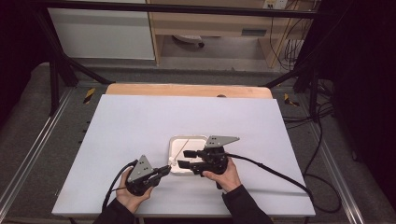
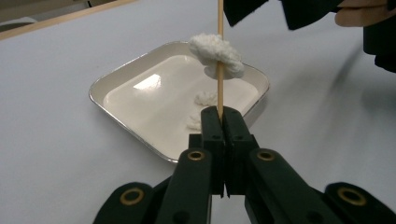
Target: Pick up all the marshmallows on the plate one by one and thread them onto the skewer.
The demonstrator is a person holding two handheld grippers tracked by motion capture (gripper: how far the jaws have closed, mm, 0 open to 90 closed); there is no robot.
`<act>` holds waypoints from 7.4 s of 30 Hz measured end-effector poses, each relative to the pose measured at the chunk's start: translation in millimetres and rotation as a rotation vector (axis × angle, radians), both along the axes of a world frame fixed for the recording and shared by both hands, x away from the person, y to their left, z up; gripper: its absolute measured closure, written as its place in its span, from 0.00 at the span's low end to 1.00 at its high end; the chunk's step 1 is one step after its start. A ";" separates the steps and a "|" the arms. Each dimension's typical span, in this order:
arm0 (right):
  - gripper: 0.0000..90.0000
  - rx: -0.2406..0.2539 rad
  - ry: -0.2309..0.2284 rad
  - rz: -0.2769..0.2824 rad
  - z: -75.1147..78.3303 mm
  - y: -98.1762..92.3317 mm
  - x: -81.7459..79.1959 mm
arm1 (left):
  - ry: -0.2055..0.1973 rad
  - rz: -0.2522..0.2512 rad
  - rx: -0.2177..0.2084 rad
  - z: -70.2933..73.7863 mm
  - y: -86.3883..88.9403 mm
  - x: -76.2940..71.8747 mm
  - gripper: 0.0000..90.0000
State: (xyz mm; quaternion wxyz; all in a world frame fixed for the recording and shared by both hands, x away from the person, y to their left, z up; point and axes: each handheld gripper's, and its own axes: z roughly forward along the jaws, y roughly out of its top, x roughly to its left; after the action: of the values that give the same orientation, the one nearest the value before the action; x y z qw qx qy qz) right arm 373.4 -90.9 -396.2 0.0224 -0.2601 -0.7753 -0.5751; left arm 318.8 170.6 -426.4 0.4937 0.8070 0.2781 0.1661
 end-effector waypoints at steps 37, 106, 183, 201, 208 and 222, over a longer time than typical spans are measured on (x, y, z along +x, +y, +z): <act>0.73 -0.405 -0.045 -0.115 -57.6 3.8 33.1 | 0.069 0.032 -0.005 -5.6 22.0 7.4 0.99; 0.86 0.073 -0.020 -0.041 38.4 -24.4 25.0 | 0.033 -0.059 0.026 -6.1 6.6 0.2 0.99; 0.91 0.123 0.032 0.023 14.1 -5.9 11.5 | 0.021 -0.020 0.064 -8.6 -2.1 -6.3 0.99; 0.91 0.107 0.033 0.020 9.5 -5.5 10.0 | 0.026 -0.021 0.075 -8.5 -2.2 -6.0 0.99; 0.91 0.101 0.038 0.022 5.7 -3.8 9.2 | 0.027 -0.023 0.073 -8.4 -2.9 -6.4 0.99; 0.83 0.022 0.070 0.042 -16.5 14.1 5.4 | 0.020 -0.017 0.032 -3.7 -3.8 -3.0 0.99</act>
State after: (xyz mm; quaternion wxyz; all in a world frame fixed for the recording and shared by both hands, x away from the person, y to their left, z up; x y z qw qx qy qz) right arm 378.8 -76.8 -412.6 0.0645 -0.2637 -0.7729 -0.5735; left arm 315.8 166.8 -430.0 0.4793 0.8188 0.2734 0.1583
